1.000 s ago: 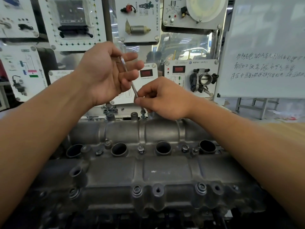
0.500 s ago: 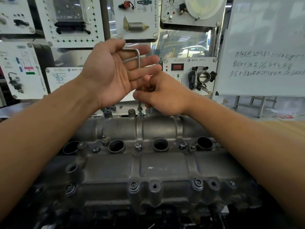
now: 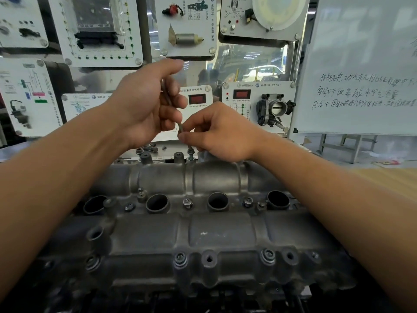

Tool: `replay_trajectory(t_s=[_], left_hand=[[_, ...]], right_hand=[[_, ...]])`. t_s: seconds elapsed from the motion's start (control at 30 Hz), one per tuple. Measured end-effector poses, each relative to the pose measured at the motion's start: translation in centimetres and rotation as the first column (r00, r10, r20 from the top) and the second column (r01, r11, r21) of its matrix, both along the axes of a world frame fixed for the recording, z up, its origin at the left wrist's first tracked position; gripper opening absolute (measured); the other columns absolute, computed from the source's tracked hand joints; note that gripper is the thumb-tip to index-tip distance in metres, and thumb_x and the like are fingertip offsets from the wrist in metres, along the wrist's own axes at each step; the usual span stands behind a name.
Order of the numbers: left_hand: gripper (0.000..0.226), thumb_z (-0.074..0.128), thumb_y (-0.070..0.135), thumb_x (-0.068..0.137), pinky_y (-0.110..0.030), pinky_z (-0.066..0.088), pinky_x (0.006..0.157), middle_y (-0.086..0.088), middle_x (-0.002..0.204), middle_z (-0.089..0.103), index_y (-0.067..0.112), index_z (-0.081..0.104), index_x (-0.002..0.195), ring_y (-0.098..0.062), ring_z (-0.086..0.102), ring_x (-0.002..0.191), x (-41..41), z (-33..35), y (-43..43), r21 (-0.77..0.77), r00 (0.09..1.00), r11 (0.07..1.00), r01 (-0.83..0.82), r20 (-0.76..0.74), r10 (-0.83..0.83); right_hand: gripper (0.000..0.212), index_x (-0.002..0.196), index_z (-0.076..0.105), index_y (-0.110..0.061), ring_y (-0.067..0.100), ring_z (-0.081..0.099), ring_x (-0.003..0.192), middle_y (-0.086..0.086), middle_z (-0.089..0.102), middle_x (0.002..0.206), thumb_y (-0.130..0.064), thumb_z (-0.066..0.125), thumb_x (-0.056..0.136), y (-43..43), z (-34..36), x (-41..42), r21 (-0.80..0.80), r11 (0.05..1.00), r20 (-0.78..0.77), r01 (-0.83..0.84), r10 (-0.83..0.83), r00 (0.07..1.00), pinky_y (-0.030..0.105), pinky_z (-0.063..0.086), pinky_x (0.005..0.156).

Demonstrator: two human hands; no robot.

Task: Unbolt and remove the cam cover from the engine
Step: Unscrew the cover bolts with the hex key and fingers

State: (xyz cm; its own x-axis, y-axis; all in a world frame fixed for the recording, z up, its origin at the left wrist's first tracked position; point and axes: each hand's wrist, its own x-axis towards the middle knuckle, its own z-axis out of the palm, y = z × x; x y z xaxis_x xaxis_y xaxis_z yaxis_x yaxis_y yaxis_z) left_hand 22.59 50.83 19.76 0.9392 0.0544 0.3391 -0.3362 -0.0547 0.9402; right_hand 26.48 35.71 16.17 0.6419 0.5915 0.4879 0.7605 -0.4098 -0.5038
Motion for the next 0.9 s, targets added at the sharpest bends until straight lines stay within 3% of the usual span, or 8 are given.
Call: replay_trajectory(t_s=[0.07, 0.2, 0.3, 0.43, 0.53, 0.6, 0.73, 0.9], left_hand=[[0.053, 0.048, 0.043, 0.098, -0.019, 0.035, 0.039, 0.000, 0.054, 0.058, 0.020, 0.061, 0.052, -0.014, 0.047, 0.036, 0.0, 0.2, 0.3, -0.019, 0.999, 0.999, 0.042, -0.025, -0.042], [0.056, 0.033, 0.038, 0.098, -0.019, 0.035, 0.041, -0.002, 0.055, 0.057, 0.015, 0.070, 0.063, -0.014, 0.045, 0.035, 0.2, 0.1, 0.6, -0.050, 0.989, 0.989, 0.136, -0.043, -0.138], [0.051, 0.026, 0.035, 0.097, -0.019, 0.036, 0.044, -0.001, 0.059, 0.059, 0.012, 0.069, 0.083, -0.013, 0.049, 0.039, 0.1, -0.1, 0.5, -0.135, 0.976, 0.969, 0.209, -0.037, -0.215], [0.047, 0.023, 0.031, 0.095, -0.020, 0.042, 0.047, -0.004, 0.068, 0.064, 0.009, 0.064, 0.100, -0.017, 0.060, 0.050, -0.1, -0.3, 0.4, -0.211, 0.936, 0.914, 0.346, 0.011, -0.351], [0.038, 0.037, 0.028, 0.081, -0.024, 0.046, 0.052, -0.006, 0.073, 0.066, 0.008, 0.064, 0.099, -0.023, 0.067, 0.060, -0.3, -0.3, 0.0, -0.178, 0.911, 0.894, 0.411, 0.055, -0.408], [0.035, 0.041, 0.026, 0.075, -0.026, 0.047, 0.056, -0.005, 0.076, 0.066, 0.009, 0.063, 0.096, -0.024, 0.069, 0.068, -0.3, -0.5, -0.3, -0.129, 0.901, 0.892, 0.433, 0.074, -0.427], [0.031, 0.030, 0.016, 0.090, -0.024, 0.047, 0.056, -0.002, 0.077, 0.065, 0.012, 0.061, 0.093, -0.023, 0.072, 0.071, -0.1, -0.7, -0.7, -0.070, 0.910, 0.909, 0.412, 0.092, -0.405], [0.031, 0.039, 0.026, 0.092, -0.026, 0.046, 0.057, -0.004, 0.081, 0.067, 0.012, 0.066, 0.090, -0.025, 0.072, 0.075, -0.1, 0.0, 0.2, -0.097, 0.915, 0.916, 0.388, 0.159, -0.371]], right_hand=[[0.021, 0.073, 0.069, -0.023, 0.000, 0.044, 0.042, -0.019, 0.048, 0.039, -0.018, 0.067, 0.093, 0.0, 0.1, -0.1, -0.009, 1.000, 0.003, -0.003, 0.003, 1.000, 0.010, 0.032, 0.052], [0.032, 0.064, 0.064, -0.029, 0.003, 0.042, 0.041, -0.017, 0.045, 0.038, -0.017, 0.067, 0.093, 0.0, 0.1, -0.1, -0.009, 1.000, 0.005, -0.017, 0.017, 1.000, 0.010, 0.031, 0.050], [0.020, 0.073, 0.072, -0.011, 0.004, 0.037, 0.042, -0.013, 0.042, 0.039, -0.016, 0.068, 0.092, 0.0, 0.1, -0.1, -0.007, 1.000, 0.007, -0.014, 0.014, 1.000, 0.013, 0.031, 0.050], [0.043, 0.051, 0.058, -0.027, 0.003, 0.039, 0.044, -0.014, 0.045, 0.040, -0.012, 0.069, 0.090, -0.1, -0.1, 0.1, 0.023, 1.000, -0.002, -0.004, 0.004, 1.000, 0.018, 0.036, 0.055], [0.021, 0.068, 0.063, -0.004, 0.010, 0.044, 0.056, 0.003, 0.050, 0.057, -0.009, 0.069, 0.088, 0.0, -0.1, 0.1, 0.042, 0.999, 0.003, -0.020, 0.020, 1.000, 0.028, 0.040, 0.062], [0.020, 0.078, 0.059, 0.009, 0.015, 0.045, 0.059, 0.010, 0.049, 0.063, -0.007, 0.066, 0.088, 0.1, -0.1, 0.2, 0.061, 0.998, 0.001, -0.017, 0.017, 1.000, 0.030, 0.040, 0.060], [0.021, 0.069, 0.056, 0.003, 0.012, 0.046, 0.053, 0.006, 0.052, 0.058, -0.004, 0.063, 0.088, 0.0, -0.1, 0.5, 0.099, 0.995, 0.013, -0.012, 0.011, 1.000, 0.026, 0.038, 0.053], [0.035, 0.077, 0.057, 0.015, 0.021, 0.044, 0.058, 0.027, 0.052, 0.063, -0.014, 0.060, 0.097, 0.2, 0.0, 0.5, 0.208, 0.978, 0.084, -0.021, 0.003, 0.996, 0.039, 0.042, 0.059]])
